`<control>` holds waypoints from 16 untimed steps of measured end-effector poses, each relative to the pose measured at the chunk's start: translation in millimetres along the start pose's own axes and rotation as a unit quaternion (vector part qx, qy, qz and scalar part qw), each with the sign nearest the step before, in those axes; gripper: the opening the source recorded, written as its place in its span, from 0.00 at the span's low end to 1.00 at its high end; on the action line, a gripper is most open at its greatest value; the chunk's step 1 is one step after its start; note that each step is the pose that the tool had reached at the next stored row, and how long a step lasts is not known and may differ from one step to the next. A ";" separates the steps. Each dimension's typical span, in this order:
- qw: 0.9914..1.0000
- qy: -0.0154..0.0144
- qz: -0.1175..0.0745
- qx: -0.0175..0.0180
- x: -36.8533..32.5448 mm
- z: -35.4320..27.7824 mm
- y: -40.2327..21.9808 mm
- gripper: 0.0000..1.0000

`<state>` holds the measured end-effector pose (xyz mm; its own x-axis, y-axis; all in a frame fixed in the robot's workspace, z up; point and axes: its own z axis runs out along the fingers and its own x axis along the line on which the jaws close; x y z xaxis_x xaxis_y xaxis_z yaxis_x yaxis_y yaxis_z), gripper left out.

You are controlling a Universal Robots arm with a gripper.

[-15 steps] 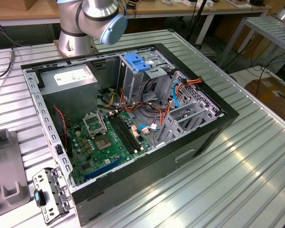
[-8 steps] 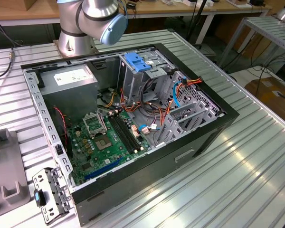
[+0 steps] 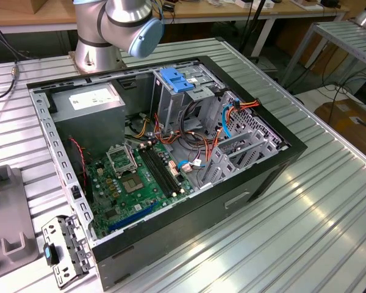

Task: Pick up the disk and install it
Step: 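Pick up the disk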

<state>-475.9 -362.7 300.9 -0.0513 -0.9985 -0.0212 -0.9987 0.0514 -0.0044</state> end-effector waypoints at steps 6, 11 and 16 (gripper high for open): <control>1.000 0.000 0.000 0.000 0.0 -3.1 -0.1 0.37; 1.000 0.001 0.000 0.000 -0.1 -7.3 -0.2 0.37; 1.000 0.002 0.000 0.000 -0.3 -14.3 -0.3 0.37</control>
<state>-475.7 -362.7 315.1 -0.0513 -0.9985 -0.0172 -0.9987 0.0514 -0.0045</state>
